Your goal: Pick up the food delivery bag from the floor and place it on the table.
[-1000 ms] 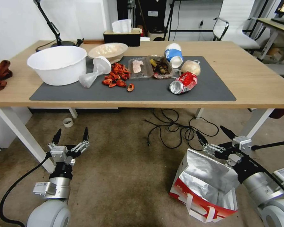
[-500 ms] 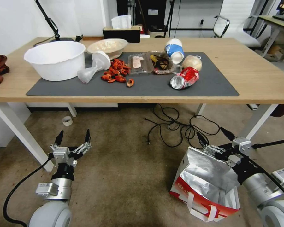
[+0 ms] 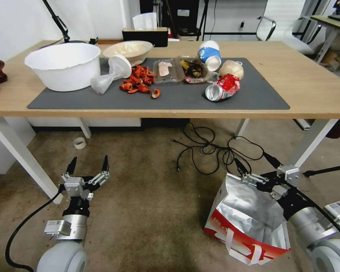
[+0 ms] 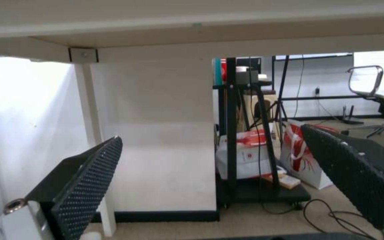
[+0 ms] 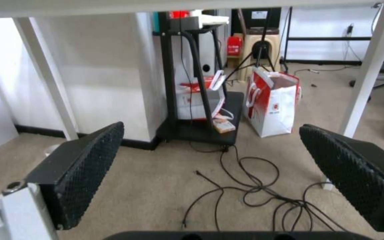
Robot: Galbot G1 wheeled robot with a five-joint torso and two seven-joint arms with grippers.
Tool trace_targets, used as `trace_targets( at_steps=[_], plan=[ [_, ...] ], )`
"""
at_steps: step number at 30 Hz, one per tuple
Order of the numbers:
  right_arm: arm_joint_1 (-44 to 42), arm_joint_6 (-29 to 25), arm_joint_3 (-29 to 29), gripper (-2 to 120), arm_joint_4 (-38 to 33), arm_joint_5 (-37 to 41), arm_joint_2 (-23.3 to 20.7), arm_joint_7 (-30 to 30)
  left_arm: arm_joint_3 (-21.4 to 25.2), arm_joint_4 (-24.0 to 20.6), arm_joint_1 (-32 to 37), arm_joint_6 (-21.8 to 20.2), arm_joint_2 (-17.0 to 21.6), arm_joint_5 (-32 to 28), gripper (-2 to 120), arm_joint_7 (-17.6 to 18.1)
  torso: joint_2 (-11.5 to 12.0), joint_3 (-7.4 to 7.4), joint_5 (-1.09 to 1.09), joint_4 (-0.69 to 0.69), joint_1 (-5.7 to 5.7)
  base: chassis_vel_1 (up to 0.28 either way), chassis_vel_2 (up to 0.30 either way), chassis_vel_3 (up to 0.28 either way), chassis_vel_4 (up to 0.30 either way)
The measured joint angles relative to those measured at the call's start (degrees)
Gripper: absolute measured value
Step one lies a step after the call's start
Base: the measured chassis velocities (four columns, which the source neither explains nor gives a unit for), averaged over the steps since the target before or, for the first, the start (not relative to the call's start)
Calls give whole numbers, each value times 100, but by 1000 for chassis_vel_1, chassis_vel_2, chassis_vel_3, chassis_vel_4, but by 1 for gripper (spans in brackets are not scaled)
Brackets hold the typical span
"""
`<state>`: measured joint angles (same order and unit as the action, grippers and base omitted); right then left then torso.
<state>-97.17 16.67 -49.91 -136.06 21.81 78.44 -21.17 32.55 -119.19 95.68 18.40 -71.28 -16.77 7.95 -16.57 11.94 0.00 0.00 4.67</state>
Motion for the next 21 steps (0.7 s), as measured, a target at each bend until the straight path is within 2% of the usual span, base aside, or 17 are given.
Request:
trace_targets(
  at_steps=[21],
  plan=[
    [-61, -18, -1, 100, -83, -35, 29, -2, 2, 51, 34, 56, 10, 5, 100, -9, 444, -326, 0, 0, -117, 0, 0, 0, 0]
  ],
)
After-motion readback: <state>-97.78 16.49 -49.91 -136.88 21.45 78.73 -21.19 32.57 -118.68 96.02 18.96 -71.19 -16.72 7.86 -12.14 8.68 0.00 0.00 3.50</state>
